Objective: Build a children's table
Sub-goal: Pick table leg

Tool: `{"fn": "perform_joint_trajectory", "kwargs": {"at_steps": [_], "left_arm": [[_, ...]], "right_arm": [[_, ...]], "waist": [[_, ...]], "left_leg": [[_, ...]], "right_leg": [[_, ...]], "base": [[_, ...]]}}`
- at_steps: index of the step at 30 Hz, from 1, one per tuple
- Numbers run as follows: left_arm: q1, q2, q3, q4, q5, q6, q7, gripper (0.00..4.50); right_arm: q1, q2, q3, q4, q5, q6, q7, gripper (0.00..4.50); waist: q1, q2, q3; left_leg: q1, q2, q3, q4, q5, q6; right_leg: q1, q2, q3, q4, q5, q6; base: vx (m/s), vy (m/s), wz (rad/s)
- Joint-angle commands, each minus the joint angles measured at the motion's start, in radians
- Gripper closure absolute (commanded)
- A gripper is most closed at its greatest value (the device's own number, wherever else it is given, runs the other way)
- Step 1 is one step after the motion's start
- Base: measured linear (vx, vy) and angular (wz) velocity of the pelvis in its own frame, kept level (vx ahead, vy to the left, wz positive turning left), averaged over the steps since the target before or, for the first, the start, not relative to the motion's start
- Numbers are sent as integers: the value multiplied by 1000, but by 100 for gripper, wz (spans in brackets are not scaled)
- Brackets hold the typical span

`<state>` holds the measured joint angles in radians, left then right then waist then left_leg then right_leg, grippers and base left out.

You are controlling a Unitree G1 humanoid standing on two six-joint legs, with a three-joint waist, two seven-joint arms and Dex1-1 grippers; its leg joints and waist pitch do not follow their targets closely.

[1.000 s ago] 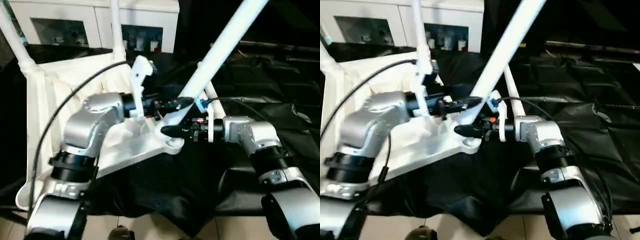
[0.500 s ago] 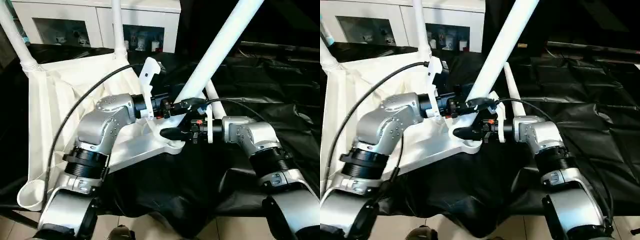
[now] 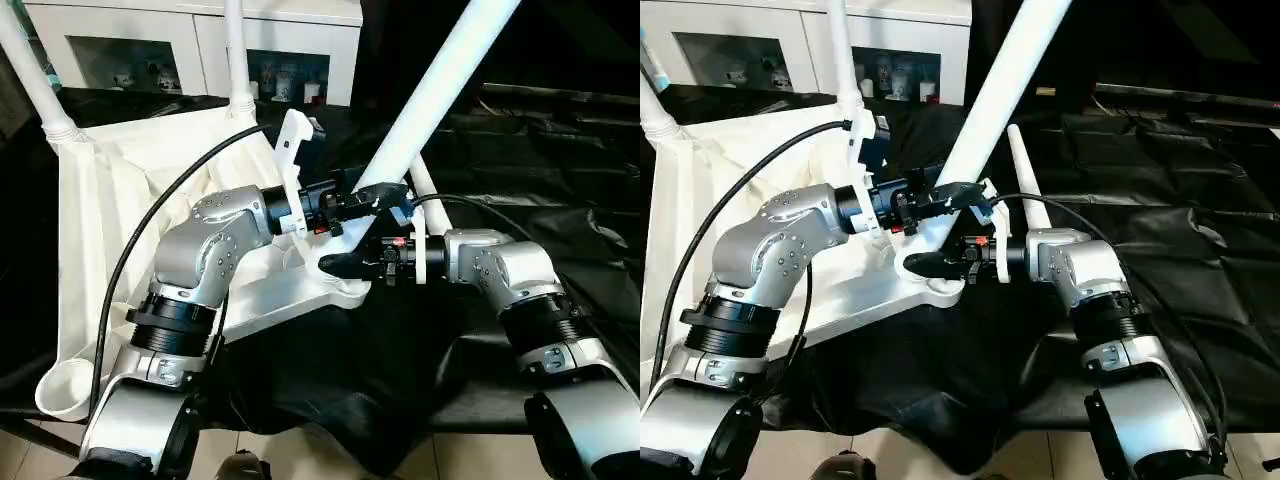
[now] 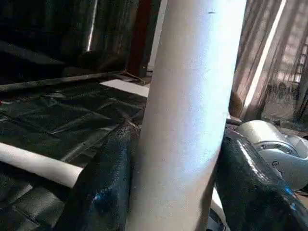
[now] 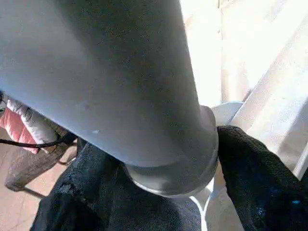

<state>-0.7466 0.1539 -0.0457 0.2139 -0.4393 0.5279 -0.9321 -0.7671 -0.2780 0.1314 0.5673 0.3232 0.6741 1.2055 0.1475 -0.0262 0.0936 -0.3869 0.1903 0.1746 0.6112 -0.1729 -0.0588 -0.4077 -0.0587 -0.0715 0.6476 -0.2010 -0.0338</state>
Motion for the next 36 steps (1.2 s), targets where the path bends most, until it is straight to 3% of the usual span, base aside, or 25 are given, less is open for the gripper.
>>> {"fn": "perform_joint_trajectory", "kwargs": {"at_steps": [1,6,9,17,24,27,32,36], "left_arm": [[-20,-7,49,-22,-41,5,35,233],[-11,2,50,-32,-42,5,35,237],[-12,-4,62,-37,-55,13,45,237],[-37,3,120,-17,-80,17,84,241],[-30,9,156,-42,-124,43,92,258],[-11,22,121,-62,-78,-1,106,259],[-10,23,117,-78,-54,26,161,260],[-29,45,97,-66,-28,85,190,260]], "right_arm": [[6,2,19,-13,-5,-10,-3,167],[-1,4,16,-8,-24,-46,-22,167],[-10,4,-6,17,-15,-43,-34,97],[14,-36,-19,-19,-14,-83,-7,37],[-2,-55,-63,0,-17,-99,-65,37],[-11,-40,-93,22,-29,-135,-161,37],[14,-45,-90,-45,1,-102,-117,37],[19,-72,-76,-82,12,-86,-63,37]], "waist": [[3,5,-107],[3,9,-107],[2,9,-108],[6,1,-107],[2,9,-107],[-1,10,-107],[-2,9,-108],[-1,6,-107]], "left_leg": [[15,44,-14,-54,-52,37],[15,43,-14,-54,-52,35],[15,44,-15,-54,-55,32],[15,42,-13,-53,-51,38],[16,40,-14,-52,-56,31],[17,43,-15,-53,-59,32],[17,43,-14,-52,-51,36],[16,41,-13,-52,-56,40]], "right_leg": [[70,-90,52,-61,13,-249],[70,-90,52,-62,13,-245],[70,-90,52,-60,21,-252],[70,-89,53,-61,18,-246],[70,-87,52,-62,9,-242],[68,-89,52,-63,8,-242],[71,-84,52,-57,46,-249],[72,-86,53,-61,17,-236]], "base": [[0,0,0],[0,0,0],[0,0,0],[0,0,0],[0,0,0],[0,0,0],[0,0,0],[0,0,0]]}}
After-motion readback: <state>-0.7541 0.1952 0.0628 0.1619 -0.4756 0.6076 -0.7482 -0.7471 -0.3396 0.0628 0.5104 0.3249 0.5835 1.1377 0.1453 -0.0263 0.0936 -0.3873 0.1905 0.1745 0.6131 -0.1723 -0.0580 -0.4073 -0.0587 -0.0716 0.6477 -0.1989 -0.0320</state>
